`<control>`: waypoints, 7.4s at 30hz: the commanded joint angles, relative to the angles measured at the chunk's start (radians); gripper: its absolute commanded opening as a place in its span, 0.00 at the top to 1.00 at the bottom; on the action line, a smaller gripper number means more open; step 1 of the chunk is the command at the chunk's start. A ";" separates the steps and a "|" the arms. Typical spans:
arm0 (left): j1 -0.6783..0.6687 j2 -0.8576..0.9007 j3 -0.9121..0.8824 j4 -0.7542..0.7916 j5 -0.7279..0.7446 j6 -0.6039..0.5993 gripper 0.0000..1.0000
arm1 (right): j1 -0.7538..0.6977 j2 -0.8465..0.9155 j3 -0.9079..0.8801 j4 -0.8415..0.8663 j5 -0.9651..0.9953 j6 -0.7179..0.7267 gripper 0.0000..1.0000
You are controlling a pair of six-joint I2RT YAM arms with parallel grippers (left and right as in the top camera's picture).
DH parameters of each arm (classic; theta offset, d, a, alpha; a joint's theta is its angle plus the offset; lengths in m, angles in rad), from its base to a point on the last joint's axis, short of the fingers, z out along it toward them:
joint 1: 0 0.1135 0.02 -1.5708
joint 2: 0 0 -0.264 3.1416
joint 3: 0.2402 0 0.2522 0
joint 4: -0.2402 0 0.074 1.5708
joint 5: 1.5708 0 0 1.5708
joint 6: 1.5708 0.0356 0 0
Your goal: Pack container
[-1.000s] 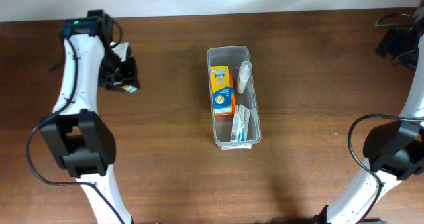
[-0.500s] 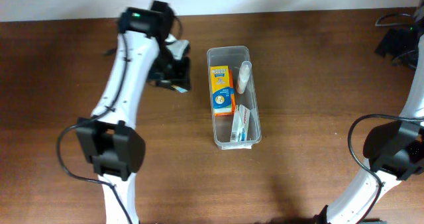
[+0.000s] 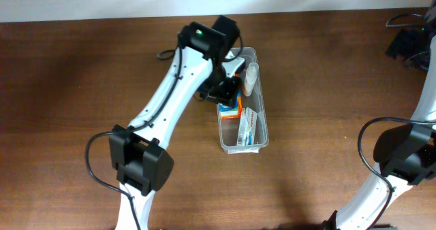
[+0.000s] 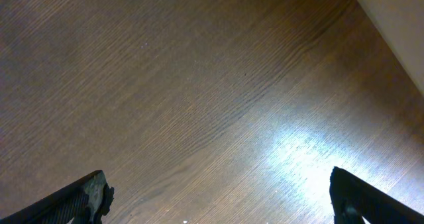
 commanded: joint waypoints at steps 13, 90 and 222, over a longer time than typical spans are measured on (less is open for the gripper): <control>-0.033 0.054 0.018 0.028 -0.047 0.008 0.59 | -0.008 0.003 0.007 0.000 0.019 0.004 0.02; -0.106 0.161 -0.052 -0.022 -0.108 0.000 0.59 | -0.008 0.003 0.007 0.000 0.019 0.004 0.02; 0.570 -0.247 -0.053 -0.109 -0.181 -0.003 0.01 | -0.008 0.003 0.007 0.000 0.019 0.004 0.02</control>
